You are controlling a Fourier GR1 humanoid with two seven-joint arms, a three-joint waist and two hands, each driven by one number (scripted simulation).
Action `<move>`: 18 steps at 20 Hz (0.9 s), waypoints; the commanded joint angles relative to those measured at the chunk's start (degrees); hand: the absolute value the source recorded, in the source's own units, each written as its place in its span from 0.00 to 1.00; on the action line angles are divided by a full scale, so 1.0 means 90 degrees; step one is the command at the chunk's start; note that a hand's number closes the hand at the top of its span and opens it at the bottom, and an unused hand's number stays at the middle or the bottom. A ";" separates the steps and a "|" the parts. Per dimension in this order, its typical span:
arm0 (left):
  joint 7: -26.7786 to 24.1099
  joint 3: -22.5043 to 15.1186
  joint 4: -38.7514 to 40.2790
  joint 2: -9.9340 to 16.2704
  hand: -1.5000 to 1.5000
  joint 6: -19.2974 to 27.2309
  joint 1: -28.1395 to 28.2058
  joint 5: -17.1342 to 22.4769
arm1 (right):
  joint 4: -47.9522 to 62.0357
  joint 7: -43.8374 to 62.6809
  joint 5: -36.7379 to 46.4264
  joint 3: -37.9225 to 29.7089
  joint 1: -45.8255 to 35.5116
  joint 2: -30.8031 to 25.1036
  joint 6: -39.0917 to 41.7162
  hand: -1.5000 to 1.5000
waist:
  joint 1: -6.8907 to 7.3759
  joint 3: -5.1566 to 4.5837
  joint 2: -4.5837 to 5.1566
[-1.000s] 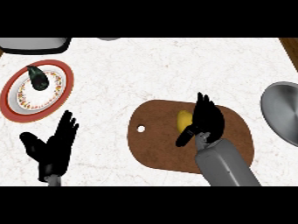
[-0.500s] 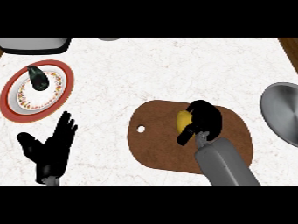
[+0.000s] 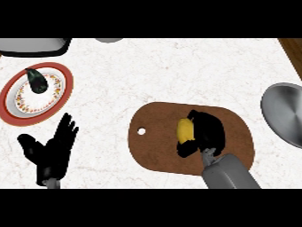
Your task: Pick the lemon from the cutting board and place it in the pan
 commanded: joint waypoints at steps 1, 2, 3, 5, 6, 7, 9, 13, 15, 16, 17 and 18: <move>0.0055 0.0071 0.0038 0.0056 0.50 -0.0054 -0.0010 0.0064 | -0.0493 -0.1338 -0.0059 0.1052 0.0906 -0.0526 0.0419 1.00 | -0.0045 0.0025 0.0047; -0.0157 0.0010 0.0053 -0.0072 0.50 0.0028 0.0095 -0.0021 | -0.0885 -0.1410 -0.0041 0.1197 0.1240 -0.0752 0.0483 1.00 | -0.0081 0.0022 0.0036; -0.0097 -0.0059 -0.0007 -0.0160 0.50 0.0113 0.0173 -0.0056 | -0.1292 -0.1333 0.0032 0.1254 0.1319 -0.0988 0.0664 1.00 | -0.0067 0.0021 0.0036; -0.0208 0.0163 0.0259 0.0051 0.50 -0.0128 -0.0068 0.0058 | -0.1824 -0.1460 0.0317 0.1310 0.1737 -0.1260 0.0236 1.00 | -0.0035 0.0021 0.0062; -0.0172 0.0134 0.0171 0.0006 0.50 -0.0175 0.0061 0.0122 | -0.1868 -0.1691 0.0416 0.1156 0.1750 -0.1557 0.0084 1.00 | -0.0010 0.0023 0.0066; -0.0181 0.0034 0.0204 -0.0110 0.50 0.0109 -0.0041 -0.0105 | -0.2544 -0.1541 0.0739 0.1386 0.2161 -0.1812 -0.0127 1.00 | -0.0086 0.0022 0.0048; 0.0039 0.0019 -0.0180 0.0044 0.50 -0.0087 0.0217 0.0019 | -0.3223 -0.1484 0.0814 0.1174 0.2084 -0.2053 -0.0035 1.00 | -0.0029 0.0022 0.0048; 0.0000 0.0120 -0.0157 0.0072 0.50 -0.0029 0.0262 0.0028 | -0.4335 -0.0913 0.1662 0.0930 0.2114 -0.2085 -0.0754 1.00 | -0.0118 0.0020 0.0011; -0.0019 0.0175 0.0061 -0.0055 0.50 0.0122 -0.0021 0.0018 | -0.4895 -0.0707 0.1928 0.0701 0.2126 -0.2205 -0.0780 1.00 | -0.0164 0.0018 0.0027; -0.0024 0.0100 -0.0023 -0.0035 0.50 0.0063 0.0105 -0.0018 | -0.5088 -0.0583 0.2089 0.0717 0.2462 -0.2200 -0.0948 1.00 | -0.0122 0.0022 0.0036; 0.0023 -0.0143 -0.0374 -0.0106 0.50 0.0141 0.0279 -0.0191 | -0.5330 -0.0308 0.1887 0.0610 0.2021 -0.1885 -0.0384 1.00 | -0.0016 0.0022 0.0049; -0.0051 -0.0034 0.0155 -0.0207 0.50 0.0253 -0.0207 -0.0207 | -0.5388 -0.0390 0.1805 0.0370 0.2098 -0.1912 -0.0647 1.00 | -0.0068 0.0021 0.0066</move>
